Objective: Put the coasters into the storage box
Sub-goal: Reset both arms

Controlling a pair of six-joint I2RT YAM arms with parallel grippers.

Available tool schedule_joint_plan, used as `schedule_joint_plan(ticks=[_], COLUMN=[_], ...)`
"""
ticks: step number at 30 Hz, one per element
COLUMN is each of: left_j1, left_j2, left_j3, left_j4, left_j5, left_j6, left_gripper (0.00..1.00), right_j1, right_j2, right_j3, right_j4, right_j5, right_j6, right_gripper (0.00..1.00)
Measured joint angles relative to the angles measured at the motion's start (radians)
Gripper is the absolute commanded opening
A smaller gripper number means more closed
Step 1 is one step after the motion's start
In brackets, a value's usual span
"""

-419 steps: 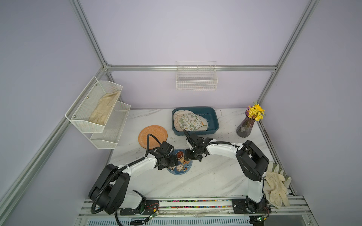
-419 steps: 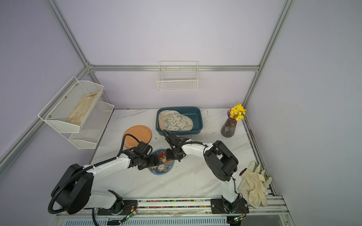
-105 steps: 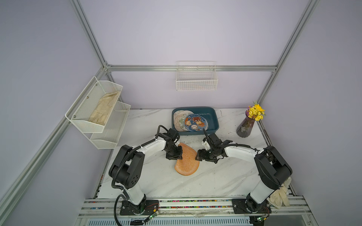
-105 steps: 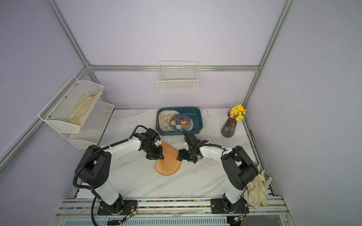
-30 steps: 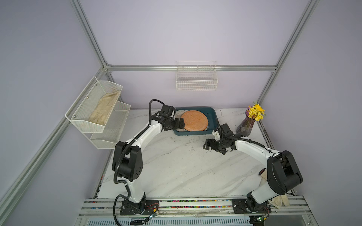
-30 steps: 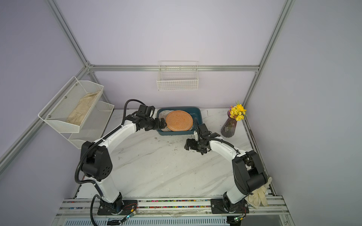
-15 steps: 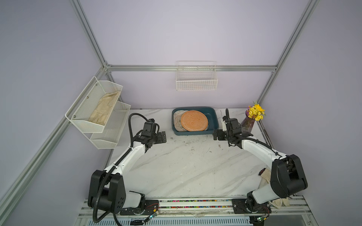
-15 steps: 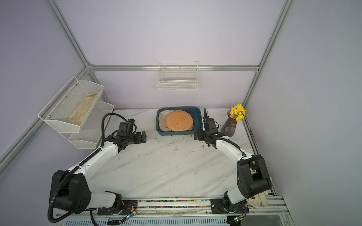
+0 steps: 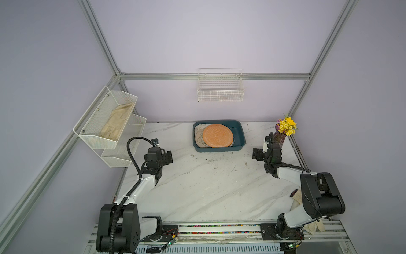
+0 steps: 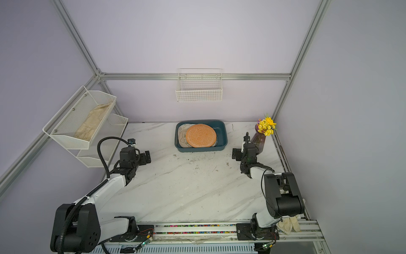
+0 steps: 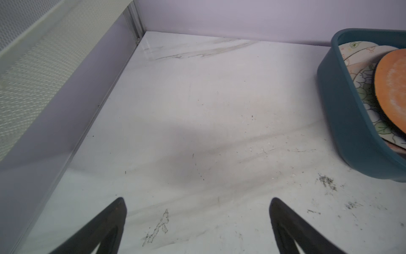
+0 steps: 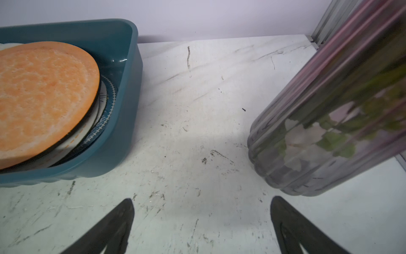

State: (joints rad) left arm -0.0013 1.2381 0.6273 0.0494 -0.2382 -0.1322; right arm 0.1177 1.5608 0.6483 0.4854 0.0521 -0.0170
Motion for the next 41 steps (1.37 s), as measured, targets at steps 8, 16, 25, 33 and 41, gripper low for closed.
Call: schedule_joint_plan(ticks=[8, 16, 25, 33, 41], left_j1=[0.04, 0.041, 0.045, 0.047, 0.047], left_j2=[0.043, 0.143, 0.254, 0.277, 0.279], left_j3=[-0.141, -0.176, -0.195, -0.195, -0.195], left_j4=[0.277, 0.478, 0.649, 0.689, 0.699], left_j5=[0.056, 0.128, 0.153, 0.154, 0.155], left_j6=[0.042, 0.048, 0.069, 0.07, 0.07], left_gripper=[1.0, 1.0, 1.0, 1.0, 1.0], right_j1=[-0.024, -0.034, -0.034, -0.035, -0.035], right_j2=[0.019, 0.105, 0.212, 0.214, 0.214], right_j3=[-0.122, -0.204, -0.222, -0.193, -0.192], right_j4=[0.245, 0.46, 0.608, 0.602, 0.601], right_j5=[-0.027, -0.022, -0.002, 0.023, 0.024], right_j6=[-0.031, -0.034, -0.035, -0.035, -0.035], right_gripper=[0.98, 0.98, 0.97, 0.97, 0.97])
